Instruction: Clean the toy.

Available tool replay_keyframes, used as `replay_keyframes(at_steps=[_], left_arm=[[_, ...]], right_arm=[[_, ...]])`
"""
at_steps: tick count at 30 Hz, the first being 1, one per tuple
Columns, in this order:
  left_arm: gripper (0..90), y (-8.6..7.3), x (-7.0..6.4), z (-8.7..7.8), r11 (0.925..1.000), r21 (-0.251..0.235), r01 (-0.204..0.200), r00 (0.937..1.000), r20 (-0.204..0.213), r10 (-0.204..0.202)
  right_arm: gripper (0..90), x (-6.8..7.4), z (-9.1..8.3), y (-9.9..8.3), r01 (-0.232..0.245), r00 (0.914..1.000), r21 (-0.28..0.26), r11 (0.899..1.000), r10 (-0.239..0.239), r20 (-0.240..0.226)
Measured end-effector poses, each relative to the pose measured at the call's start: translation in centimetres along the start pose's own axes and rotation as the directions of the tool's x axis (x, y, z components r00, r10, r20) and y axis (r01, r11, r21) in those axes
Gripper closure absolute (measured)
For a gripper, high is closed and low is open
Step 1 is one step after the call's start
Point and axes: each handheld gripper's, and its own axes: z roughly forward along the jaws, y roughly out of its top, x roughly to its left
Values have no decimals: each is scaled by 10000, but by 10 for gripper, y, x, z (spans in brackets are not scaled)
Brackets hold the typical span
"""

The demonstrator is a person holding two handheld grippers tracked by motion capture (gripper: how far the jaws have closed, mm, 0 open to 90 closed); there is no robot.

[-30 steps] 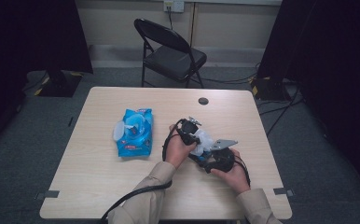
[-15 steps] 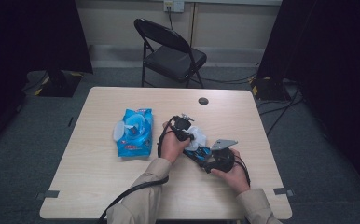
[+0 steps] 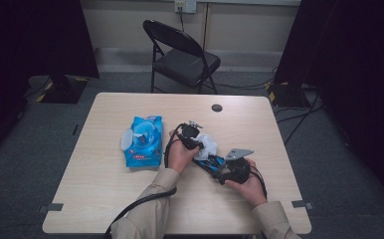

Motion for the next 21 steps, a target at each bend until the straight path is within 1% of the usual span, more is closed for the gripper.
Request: replay_keyframes(at_steps=[1, 3, 5, 6, 8, 10, 12, 15, 17, 21], left_arm=[[859, 0, 1, -1, 10000, 14, 59, 10000, 25, -59], [859, -1, 3, -1, 9999, -50, 88, 9999, -70, -88], [859, -2, 7, -3, 9999, -2, 126, 9999, -84, -126], [859, -4, 9, -3, 9996, -41, 272, 9996, -53, -273], [860, -6, 13, -6, 9998, 0, 213, 9996, -211, -213], [862, -9, 19, -7, 9990, -112, 424, 9986, -306, -428], [862, -11, 25, -9, 9972, -157, 735, 9972, -152, -737], [861, -12, 28, -11, 9977, -122, 661, 9972, -341, -665], [861, -13, 31, -12, 9977, -54, 675, 9970, -385, -677], [858, -16, 36, -13, 9971, -151, 742, 9959, -501, -749]], right_arm=[[254, 0, 0, 0, 1, 10000, 1, 10000, -1, -2], [254, 0, 0, 0, 0, 10000, 0, 10000, 0, 0], [254, 0, 0, 0, 4, 10000, 1, 10000, -4, -2], [253, 0, 0, 0, 1, 10000, 3, 10000, -1, 0], [254, 0, 0, 0, -4, 10000, 4, 10000, 4, -2], [254, 0, 0, 0, -4, 10000, 3, 10000, 4, -1], [254, 0, 0, 0, -5, 10000, 4, 10000, 5, -4], [254, 0, 0, 0, -7, 10000, 2, 10000, 7, -1], [253, 0, 0, 0, -7, 10000, 0, 10000, 7, -1], [253, 0, 0, 0, -12, 10000, -2, 10000, 12, -2]])
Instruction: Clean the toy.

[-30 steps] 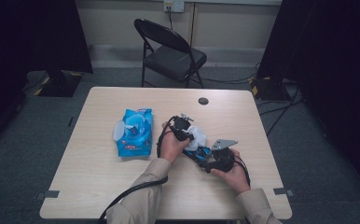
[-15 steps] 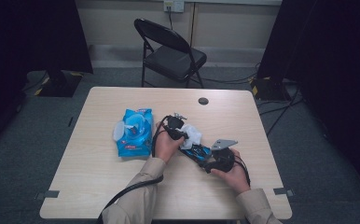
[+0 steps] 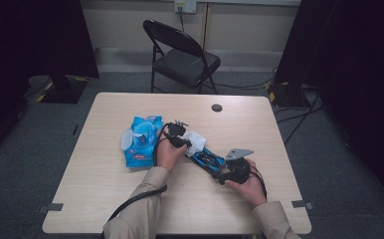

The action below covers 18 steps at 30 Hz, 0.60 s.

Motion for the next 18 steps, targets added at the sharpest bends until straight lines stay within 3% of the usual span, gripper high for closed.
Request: replay_keyframes(at_steps=[2, 4, 7, 18], left_arm=[[858, -1, 2, 0, 10000, 54, 20, 9999, -134, -19], [857, -3, 4, 1, 9989, 455, -72, 9987, -495, 95], [861, -9, 9, 3, 9988, 460, 183, 9991, -389, -165], [857, -11, 12, -16, 9993, 354, 129, 9990, -425, -114]], right_arm=[[254, 0, 0, 0, 0, 10000, 0, 10000, 0, 2], [253, 0, 0, 0, 3, 10000, -2, 10000, -3, 1], [253, 0, 0, 0, -2, 10000, 1, 10000, 2, 1], [253, 0, 0, 0, 0, 10000, 0, 10000, 0, 4]])
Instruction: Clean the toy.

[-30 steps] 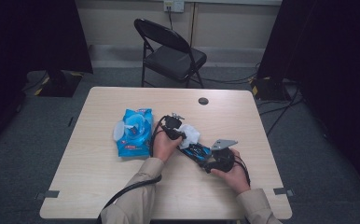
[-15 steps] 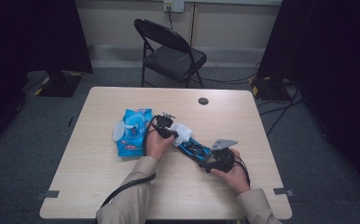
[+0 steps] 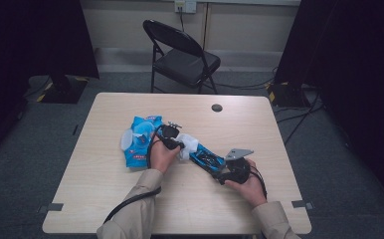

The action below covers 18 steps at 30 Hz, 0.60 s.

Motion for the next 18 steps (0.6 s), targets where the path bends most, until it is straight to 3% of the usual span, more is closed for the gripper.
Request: replay_keyframes(at_steps=[6, 18], left_arm=[[858, 0, 1, -18, 9994, -342, 35, 9999, 151, -30], [854, -2, -12, -45, 9967, -667, -465, 9964, 683, 510]], right_arm=[[252, 0, 0, 0, -1, 10000, 4, 10000, 1, 8], [248, 0, 0, 0, -18, 10000, 20, 10000, 18, 25]])
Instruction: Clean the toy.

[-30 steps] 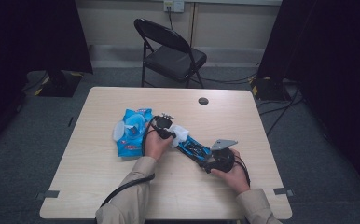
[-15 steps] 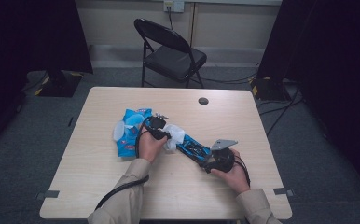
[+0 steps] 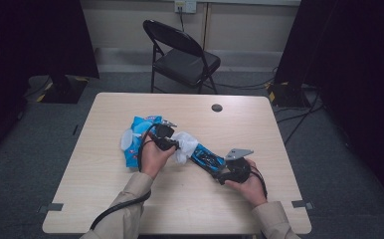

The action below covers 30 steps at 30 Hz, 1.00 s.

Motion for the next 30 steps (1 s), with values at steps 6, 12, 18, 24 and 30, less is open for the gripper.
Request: replay_keyframes(at_steps=[6, 12, 18, 24, 30], left_arm=[[835, -9, -3, 0, 9997, 226, -89, 9999, 71, 88], [838, -15, -4, -3, 9995, 314, -105, 9999, 120, 101], [839, -17, -7, -7, 9992, 329, -238, 9996, 149, 234], [844, -21, -8, -11, 9982, 453, -386, 9991, 184, 378], [846, -27, -9, -15, 9980, 474, -426, 9988, 265, 413]], right_arm=[[246, 0, -2, 1, -219, 9997, 170, 9996, 220, -75], [242, 0, -6, 3, -60, 9998, 232, 9997, 64, -186], [220, -1, -12, 6, -243, 9991, 1, 9997, 243, -361], [231, -2, -24, 16, -522, 9979, -530, 9972, 501, -402], [258, -2, -25, 27, -585, 9976, -767, 9953, 553, -424]])
